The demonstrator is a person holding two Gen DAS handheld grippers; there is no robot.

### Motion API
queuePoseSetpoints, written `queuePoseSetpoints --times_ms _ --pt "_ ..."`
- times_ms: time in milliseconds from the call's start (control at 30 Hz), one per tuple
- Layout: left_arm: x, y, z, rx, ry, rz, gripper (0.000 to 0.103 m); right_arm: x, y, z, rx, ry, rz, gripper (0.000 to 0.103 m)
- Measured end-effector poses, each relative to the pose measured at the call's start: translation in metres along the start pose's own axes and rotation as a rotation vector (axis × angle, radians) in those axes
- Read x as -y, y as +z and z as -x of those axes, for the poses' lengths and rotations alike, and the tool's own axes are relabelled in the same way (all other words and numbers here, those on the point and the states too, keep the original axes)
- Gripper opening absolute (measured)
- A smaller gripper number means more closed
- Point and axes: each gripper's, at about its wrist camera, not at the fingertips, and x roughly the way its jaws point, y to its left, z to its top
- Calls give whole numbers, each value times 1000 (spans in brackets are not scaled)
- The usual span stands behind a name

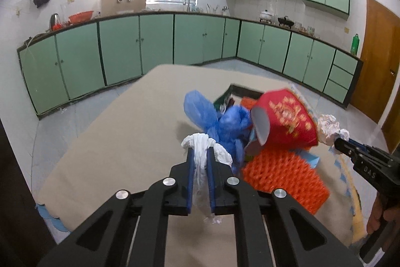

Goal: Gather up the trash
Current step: 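Carry both tissues to the black bin and open both tools to drop them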

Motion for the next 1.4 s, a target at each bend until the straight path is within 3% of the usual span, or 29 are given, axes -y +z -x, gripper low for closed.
queuePoseSetpoints --times_ms 267,567,900,1400 --pt "18 24 34 102 -57 -11 10 22 13 48 83 -19 -20 18" --pt "70 49 58 183 -199 -73 10 70 17 96 144 -98 -101 18" --pt "173 51 30 152 -415 -171 10 135 -7 127 154 -254 -171 18" --pt "290 29 -29 30 -609 -263 10 206 -47 110 93 -372 -276 18"
